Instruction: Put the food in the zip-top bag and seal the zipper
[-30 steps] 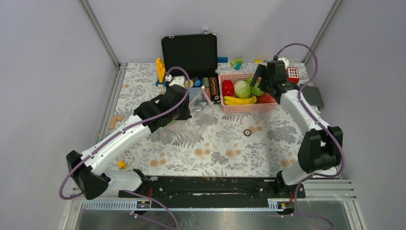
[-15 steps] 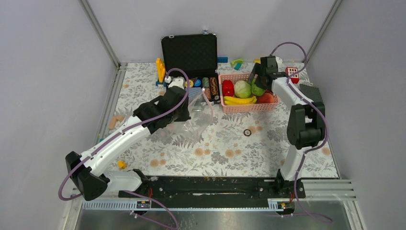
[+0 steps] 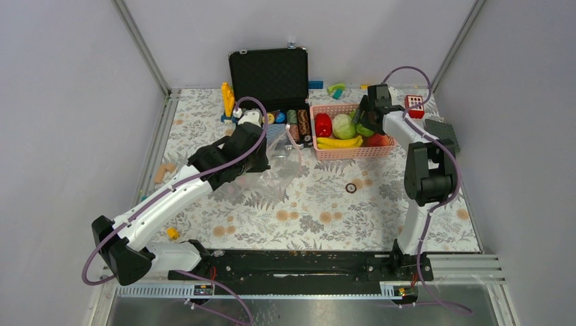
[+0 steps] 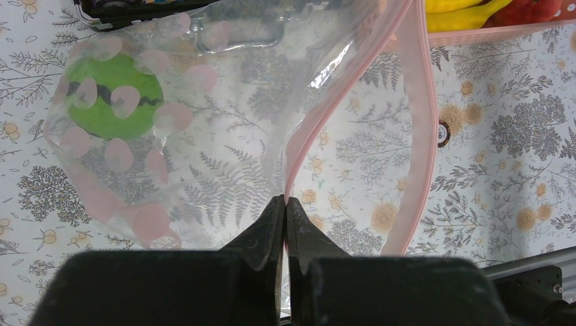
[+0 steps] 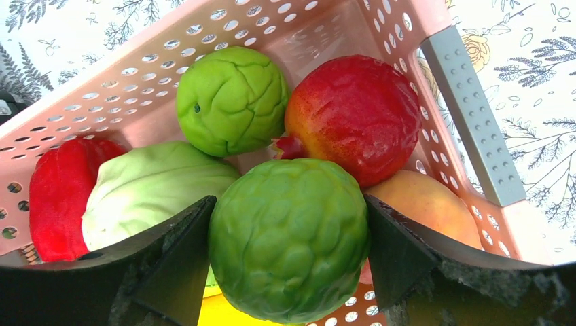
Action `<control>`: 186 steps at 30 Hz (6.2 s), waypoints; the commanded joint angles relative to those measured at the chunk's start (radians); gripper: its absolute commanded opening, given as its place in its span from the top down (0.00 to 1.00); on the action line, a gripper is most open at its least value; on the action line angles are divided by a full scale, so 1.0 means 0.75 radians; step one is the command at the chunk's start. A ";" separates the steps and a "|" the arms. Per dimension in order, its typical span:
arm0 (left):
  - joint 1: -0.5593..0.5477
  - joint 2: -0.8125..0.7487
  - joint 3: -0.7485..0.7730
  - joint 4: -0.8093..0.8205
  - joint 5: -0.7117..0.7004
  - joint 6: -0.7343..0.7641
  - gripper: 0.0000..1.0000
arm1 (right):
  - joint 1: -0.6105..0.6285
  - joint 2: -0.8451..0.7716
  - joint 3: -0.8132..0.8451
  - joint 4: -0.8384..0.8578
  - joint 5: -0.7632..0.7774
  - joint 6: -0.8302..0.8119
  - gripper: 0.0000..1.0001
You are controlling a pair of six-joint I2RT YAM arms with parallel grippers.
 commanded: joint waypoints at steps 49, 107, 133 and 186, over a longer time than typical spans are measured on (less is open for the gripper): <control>0.006 -0.029 0.029 0.128 0.135 -0.027 1.00 | 0.717 -0.834 -0.469 0.406 -0.771 -0.202 0.35; 0.047 -0.168 -0.135 0.182 0.019 0.043 1.00 | 0.263 0.113 0.477 -0.376 -0.216 -1.418 0.00; 0.048 -0.148 -0.137 0.169 -0.025 0.021 1.00 | 0.219 0.454 0.788 -0.617 -0.257 -1.305 0.23; 0.048 -0.229 -0.181 0.322 0.153 -0.003 1.00 | 0.633 -0.848 -0.731 1.088 -1.026 0.018 0.60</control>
